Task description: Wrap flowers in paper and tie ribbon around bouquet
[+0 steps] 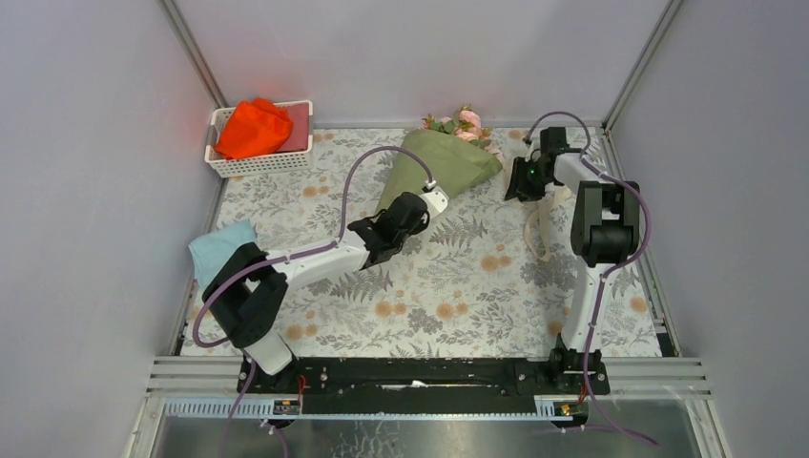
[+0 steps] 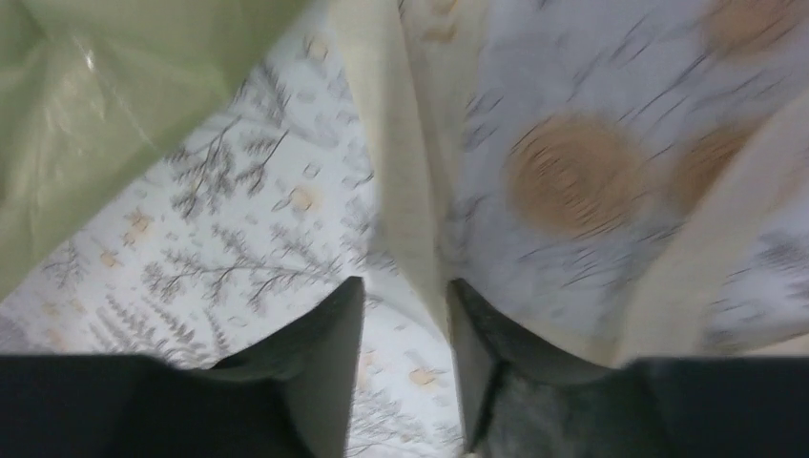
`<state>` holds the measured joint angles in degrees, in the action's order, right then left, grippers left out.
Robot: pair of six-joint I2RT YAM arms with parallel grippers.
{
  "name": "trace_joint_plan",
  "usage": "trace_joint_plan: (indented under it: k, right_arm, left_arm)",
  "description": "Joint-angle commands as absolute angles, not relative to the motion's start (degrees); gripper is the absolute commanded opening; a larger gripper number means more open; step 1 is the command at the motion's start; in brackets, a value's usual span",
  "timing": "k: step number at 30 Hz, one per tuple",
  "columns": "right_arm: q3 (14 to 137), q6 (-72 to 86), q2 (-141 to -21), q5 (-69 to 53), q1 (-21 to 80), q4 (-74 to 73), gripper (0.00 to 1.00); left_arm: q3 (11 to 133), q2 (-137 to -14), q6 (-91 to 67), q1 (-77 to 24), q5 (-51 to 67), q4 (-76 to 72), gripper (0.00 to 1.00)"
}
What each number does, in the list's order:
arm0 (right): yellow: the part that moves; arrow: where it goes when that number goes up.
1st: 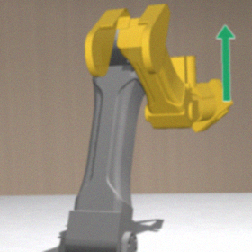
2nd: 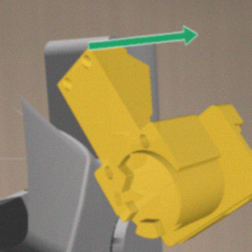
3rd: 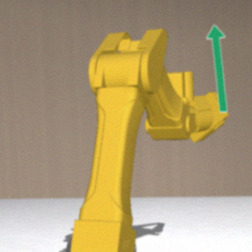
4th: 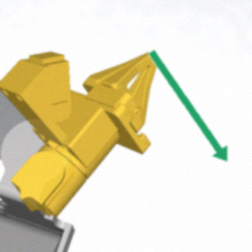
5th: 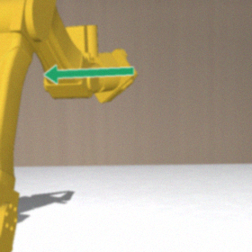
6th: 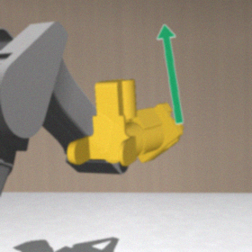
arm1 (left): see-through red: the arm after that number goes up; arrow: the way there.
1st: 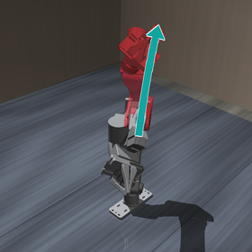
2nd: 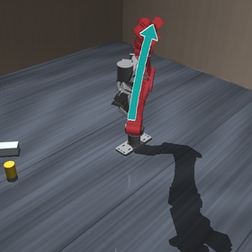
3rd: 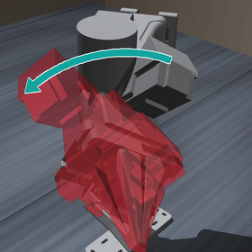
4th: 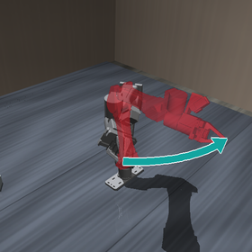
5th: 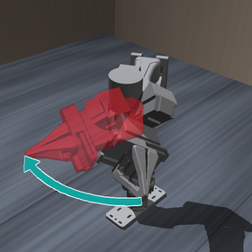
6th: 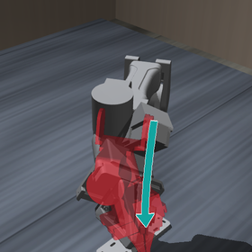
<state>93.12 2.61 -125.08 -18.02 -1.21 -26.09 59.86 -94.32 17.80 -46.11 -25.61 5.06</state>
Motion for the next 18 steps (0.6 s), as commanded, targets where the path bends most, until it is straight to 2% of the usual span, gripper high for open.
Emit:
trace_joint_plan:
  k: [1,2,3,7,11,13,14,15,17,18]
  right_arm:
    - [85.28,2.87,-121.29,-20.20,2.71,-29.51,0.27]
    - [82.84,3.76,-119.48,-20.09,3.29,-28.74,0.12]
    - [80.12,4.91,-117.04,-20.23,4.17,-27.62,0.01]
    - [68.48,5.41,-106.99,-25.99,13.16,-20.67,0.00]
    - [55.88,6.98,-98.06,-32.77,28.18,-5.55,0.00]
    - [53.41,5.90,-96.36,-34.86,36.12,0.35,0.00]
    - [52.94,6.17,-95.99,-35.04,38.79,3.13,0.05]
    - [52.79,7.56,-95.90,-35.28,39.84,4.85,0.14]
    - [52.50,10.04,-94.71,-34.21,39.51,6.68,0.42]
    - [51.87,10.49,-93.16,-32.98,39.29,7.67,0.51]
  left_arm:
    - [62.99,-92.98,16.60,-44.73,-24.15,6.01,0.00]
    - [63.41,-93.05,16.35,-44.58,-23.71,6.39,0.00]
    - [63.81,-93.25,16.18,-44.40,-23.41,6.69,0.00]
    - [64.68,-93.62,16.22,-43.84,-23.21,6.96,0.00]
    - [65.17,-93.27,16.04,-42.62,-22.60,7.59,0.00]
    - [65.22,-92.87,16.00,-42.20,-22.17,7.98,0.00]
    - [65.16,-92.64,16.00,-42.11,-22.01,8.11,0.00]
    - [64.87,-92.43,16.07,-42.09,-21.86,8.18,0.00]
    - [64.34,-91.98,15.96,-42.03,-21.57,8.46,0.00]
    - [64.07,-91.74,15.85,-42.08,-21.42,8.52,0.00]
